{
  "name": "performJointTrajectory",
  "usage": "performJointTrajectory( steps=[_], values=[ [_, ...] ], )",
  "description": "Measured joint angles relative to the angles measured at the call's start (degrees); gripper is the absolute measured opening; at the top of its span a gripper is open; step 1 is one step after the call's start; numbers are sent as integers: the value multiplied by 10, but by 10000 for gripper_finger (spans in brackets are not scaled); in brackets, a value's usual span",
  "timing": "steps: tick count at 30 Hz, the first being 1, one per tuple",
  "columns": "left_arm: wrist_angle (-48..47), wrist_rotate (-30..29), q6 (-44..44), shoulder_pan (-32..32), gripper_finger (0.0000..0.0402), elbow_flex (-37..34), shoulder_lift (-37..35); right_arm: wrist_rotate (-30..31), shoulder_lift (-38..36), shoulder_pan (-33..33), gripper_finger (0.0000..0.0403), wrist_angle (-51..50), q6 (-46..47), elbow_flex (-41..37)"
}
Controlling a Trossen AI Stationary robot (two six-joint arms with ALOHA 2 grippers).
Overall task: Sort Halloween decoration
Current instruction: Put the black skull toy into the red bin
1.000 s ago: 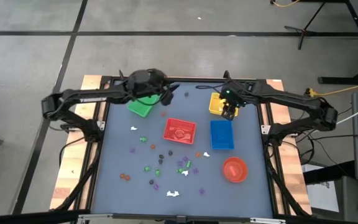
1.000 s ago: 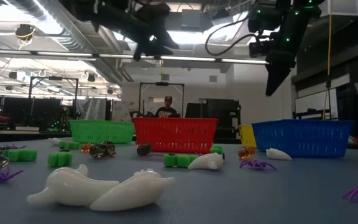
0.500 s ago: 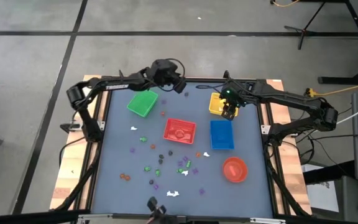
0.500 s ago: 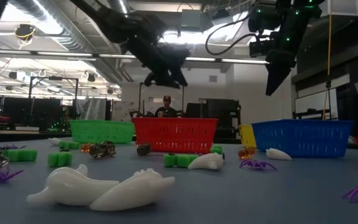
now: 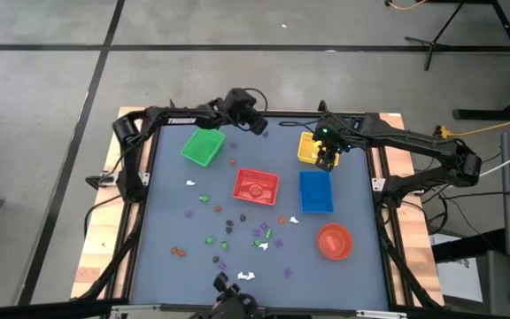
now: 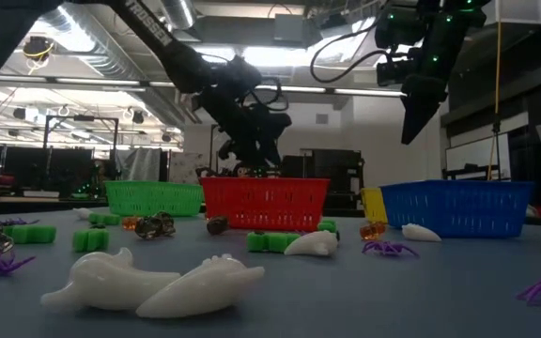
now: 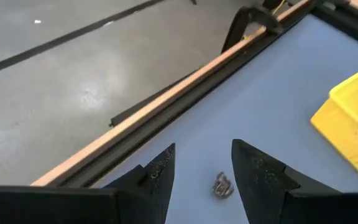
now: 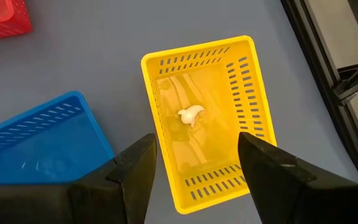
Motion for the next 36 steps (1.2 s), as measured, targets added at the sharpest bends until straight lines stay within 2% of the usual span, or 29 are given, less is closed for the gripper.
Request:
performJointTrajectory(
  steps=[13, 21, 26, 32, 36],
  values=[
    [32, 44, -2, -9, 144, 1, 44, 0, 0, 0, 225, 1, 0, 0],
    [30, 49, 30, -28, 144, 47, 44, 0, 0, 0, 225, 1, 0, 0],
    [23, 48, 45, -37, 144, 52, 44, -1, 0, 0, 225, 6, 0, 0],
    [16, 62, 45, -34, 144, 52, 39, 0, 0, 0, 225, 29, 0, 0],
    [5, 74, 46, -24, 144, 52, 18, -1, 0, 0, 225, 88, 0, 0]
  ],
)
